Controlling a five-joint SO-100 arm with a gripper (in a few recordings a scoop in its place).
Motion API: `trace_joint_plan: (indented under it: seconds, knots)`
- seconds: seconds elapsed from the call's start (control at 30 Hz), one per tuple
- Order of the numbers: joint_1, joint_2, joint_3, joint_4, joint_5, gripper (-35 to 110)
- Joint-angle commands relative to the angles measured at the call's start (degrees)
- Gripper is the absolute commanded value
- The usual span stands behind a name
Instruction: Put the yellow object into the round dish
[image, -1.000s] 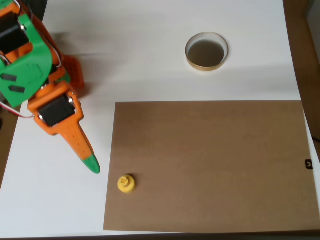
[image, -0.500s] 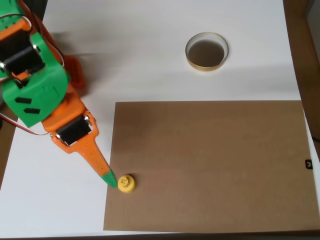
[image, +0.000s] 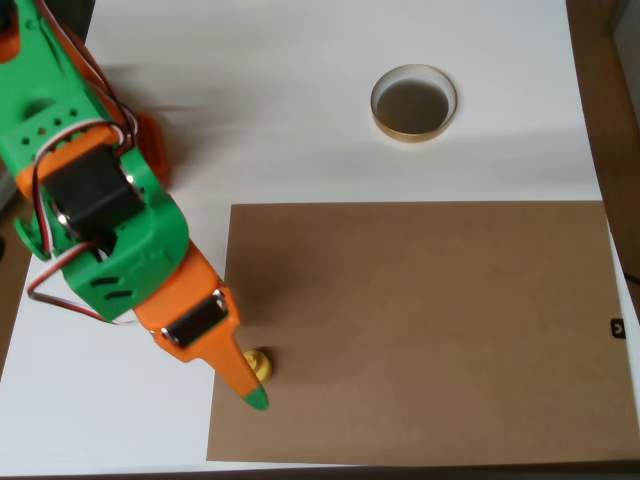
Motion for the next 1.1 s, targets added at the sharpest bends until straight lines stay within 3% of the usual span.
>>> trace_joint_plan:
  seconds: [0.0, 0.5, 1.07]
  knots:
    - [-0.5, -1.4, -4.7, 1.0, -0.8, 35]
    - [-2.7, -16.3, -5.6, -3.5, -1.1, 32]
    - [1.7, -19.6, -8.9, -3.8, -3.3, 26]
